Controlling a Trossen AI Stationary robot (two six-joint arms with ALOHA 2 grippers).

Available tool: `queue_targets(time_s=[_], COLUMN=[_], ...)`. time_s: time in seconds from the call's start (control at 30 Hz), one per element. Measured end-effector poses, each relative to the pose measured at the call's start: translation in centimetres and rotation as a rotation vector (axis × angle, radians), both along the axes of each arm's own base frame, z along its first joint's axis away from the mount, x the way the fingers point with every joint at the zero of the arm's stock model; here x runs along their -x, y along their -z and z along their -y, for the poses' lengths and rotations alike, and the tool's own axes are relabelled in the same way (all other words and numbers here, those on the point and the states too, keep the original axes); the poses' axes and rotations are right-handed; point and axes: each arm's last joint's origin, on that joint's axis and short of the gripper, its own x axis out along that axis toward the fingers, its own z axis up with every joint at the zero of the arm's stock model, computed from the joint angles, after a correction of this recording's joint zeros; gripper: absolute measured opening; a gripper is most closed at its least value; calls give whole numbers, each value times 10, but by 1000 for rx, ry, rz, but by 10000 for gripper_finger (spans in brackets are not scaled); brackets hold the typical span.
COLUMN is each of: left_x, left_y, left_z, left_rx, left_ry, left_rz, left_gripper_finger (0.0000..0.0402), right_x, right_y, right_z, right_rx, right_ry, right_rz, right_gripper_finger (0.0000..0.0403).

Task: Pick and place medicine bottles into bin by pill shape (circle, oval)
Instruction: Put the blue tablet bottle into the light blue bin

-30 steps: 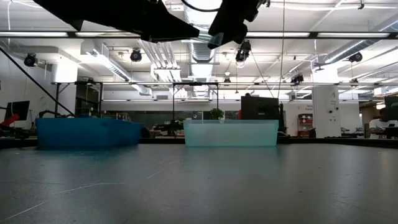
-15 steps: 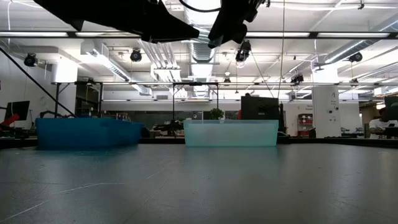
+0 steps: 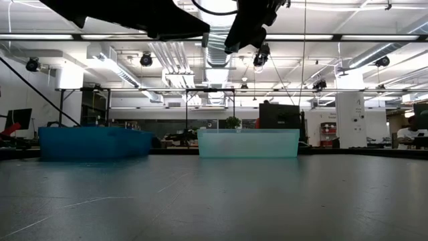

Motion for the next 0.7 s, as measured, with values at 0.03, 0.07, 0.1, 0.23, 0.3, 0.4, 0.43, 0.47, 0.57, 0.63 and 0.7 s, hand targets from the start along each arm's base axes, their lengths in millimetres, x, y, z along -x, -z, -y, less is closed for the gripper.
queue_targets(time_s=[0.03, 0.07, 0.1, 0.23, 0.3, 0.4, 0.43, 0.47, 0.57, 0.63, 0.7], left_x=[1, 2, 5, 18, 26, 36, 39, 41, 50, 55, 61], left_y=[0, -1, -2, -11, -16, -24, -25, -27, -31, -32, -31], left_z=[0, 0, -1, -3, -3, -4, -4, -5, -6, -7, -8], left_rx=[-4, -8, -12, -16, -11, -1, 12, 18, 42, 47, 49], left_ry=[2, 2, 2, -8, -6, -5, -7, -8, -12, -13, -13], left_rz=[-6, -13, -26, -56, -68, -61, -53, -45, -39, -22, -18], left_gripper_finger=[166, 174, 183, 208, 214, 216, 217, 217, 217, 217, 217], right_x=[0, 0, 0, 1, 3, 6, 7, 8, 11, 14, 19], right_y=[0, 0, 0, 5, 8, 13, 15, 16, 19, 22, 27], right_z=[0, 0, 0, 3, 8, 20, 26, 32, 54, 70, 88], right_rx=[0, 0, 0, 12, 44, 91, 99, 103, 104, 96, 87], right_ry=[0, 0, 0, 17, 53, 116, 141, 168, 254, 309, 367], right_rz=[0, 1, 3, -19, -38, -80, -91, -100, -119, -134, -150], right_gripper_finger=[108, 108, 108, 101, 100, 101, 103, 103, 103, 101, 101])
